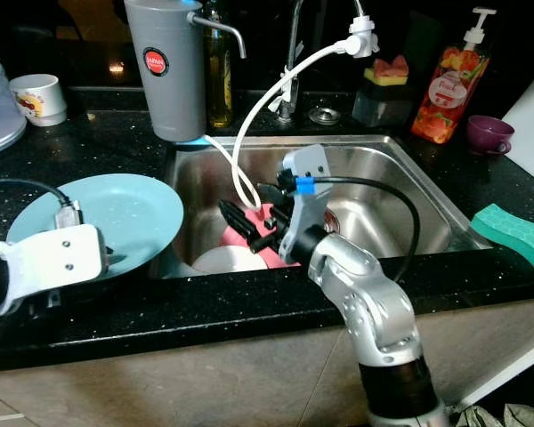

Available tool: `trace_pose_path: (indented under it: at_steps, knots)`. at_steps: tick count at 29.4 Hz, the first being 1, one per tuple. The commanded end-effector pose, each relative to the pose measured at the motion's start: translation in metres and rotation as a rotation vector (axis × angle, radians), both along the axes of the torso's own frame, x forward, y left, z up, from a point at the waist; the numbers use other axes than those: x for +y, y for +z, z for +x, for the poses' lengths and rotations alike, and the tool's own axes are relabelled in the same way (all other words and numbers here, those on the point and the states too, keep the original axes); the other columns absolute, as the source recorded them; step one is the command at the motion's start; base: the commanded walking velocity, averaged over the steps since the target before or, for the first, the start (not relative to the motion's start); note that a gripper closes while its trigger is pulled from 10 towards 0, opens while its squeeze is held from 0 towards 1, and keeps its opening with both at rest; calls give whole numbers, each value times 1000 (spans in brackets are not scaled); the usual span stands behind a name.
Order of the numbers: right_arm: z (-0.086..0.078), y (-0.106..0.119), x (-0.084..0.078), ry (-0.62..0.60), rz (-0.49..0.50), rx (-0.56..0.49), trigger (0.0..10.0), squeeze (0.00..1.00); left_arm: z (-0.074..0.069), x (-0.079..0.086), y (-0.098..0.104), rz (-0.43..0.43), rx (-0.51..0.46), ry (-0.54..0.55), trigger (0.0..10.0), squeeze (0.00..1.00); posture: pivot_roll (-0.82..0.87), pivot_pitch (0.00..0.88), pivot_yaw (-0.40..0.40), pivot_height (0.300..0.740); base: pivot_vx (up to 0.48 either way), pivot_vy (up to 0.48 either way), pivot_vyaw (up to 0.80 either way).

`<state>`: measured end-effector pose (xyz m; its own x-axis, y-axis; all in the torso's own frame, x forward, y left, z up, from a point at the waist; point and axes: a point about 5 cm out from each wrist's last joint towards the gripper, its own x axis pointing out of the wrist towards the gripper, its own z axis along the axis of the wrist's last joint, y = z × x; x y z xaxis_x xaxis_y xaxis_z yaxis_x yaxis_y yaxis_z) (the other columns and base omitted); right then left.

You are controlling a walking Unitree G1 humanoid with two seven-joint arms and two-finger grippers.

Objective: Kitchen organization

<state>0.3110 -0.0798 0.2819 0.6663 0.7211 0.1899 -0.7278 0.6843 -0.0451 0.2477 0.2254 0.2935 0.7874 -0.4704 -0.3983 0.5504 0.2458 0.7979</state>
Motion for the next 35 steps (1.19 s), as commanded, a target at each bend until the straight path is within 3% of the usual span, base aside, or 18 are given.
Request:
trace_pose_path:
  at_steps: [1, 3, 4, 5, 7, 9, 14, 21, 24, 26, 27, 28, 35]
  knots:
    - [-11, -4, 3, 79, -36, 1, 10000, 0, 2, -2, -2, 6, -15, -2, 10000, 0, 142, 199, -85, 740, 0, 0, 0]
    - [-14, -6, 4, 100, -46, 4, 10000, 0, 3, -2, -3, 9, -24, 0, 9569, 0, 142, 199, -85, 740, 0, 0, 0]
    - [-16, -7, 4, 118, -54, 7, 10000, 0, 4, -2, -4, 15, -33, 2, 8157, 0, 142, 199, -85, 740, 0, 0, 0]
    - [-16, -7, 4, 118, -54, 7, 10000, 0, 4, -2, -4, 15, -33, 2, 8157, 0, 142, 199, -85, 740, 0, 0, 0]
    - [-22, -12, 6, 174, -79, 17, 10000, 0, 5, -3, -7, 32, -44, -2, 549, 0, 142, 197, -82, 740, 0, 0, 0]
    - [-26, -15, 8, 211, -100, 24, 10000, 0, 6, -3, -9, 43, -49, -4, 0, 0, 142, 197, -82, 740, 0, 0, 0]
    - [-26, -25, 7, 212, -151, 61, 10000, 0, 7, -5, -12, 52, -52, -11, 0, 0, 139, 195, -84, 740, 0, 0, 0]
    - [-17, -24, 1, 146, -137, 66, 10000, 0, 9, -8, -13, 51, -66, -25, 0, 0, 137, 193, -84, 740, 0, 0, 0]
    - [-16, -21, -1, 128, -124, 56, 10000, 0, 10, -12, -11, 35, -101, -45, 0, 0, 137, 193, -84, 740, 0, 0, 0]
    - [-14, -20, -3, 111, -112, 55, 10000, 0, 15, -18, -2, 20, -204, -68, 0, 0, 138, 193, -85, 740, 0, 0, 0]
    - [-14, -20, -3, 111, -112, 55, 10000, 0, 15, -18, -2, 20, -204, -68, 0, 0, 138, 193, -85, 740, 0, 0, 0]
    - [-11, -17, -5, 85, -98, 52, 10000, 0, 21, -26, 13, -14, -366, -84, 10000, 0, 138, 193, -85, 740, 0, 0, 0]
    - [0, -14, -14, -7, -72, 51, 10000, 0, 25, -40, 33, -41, -558, -132, 10000, 0, 136, 189, -88, 740, 0, 0, 0]
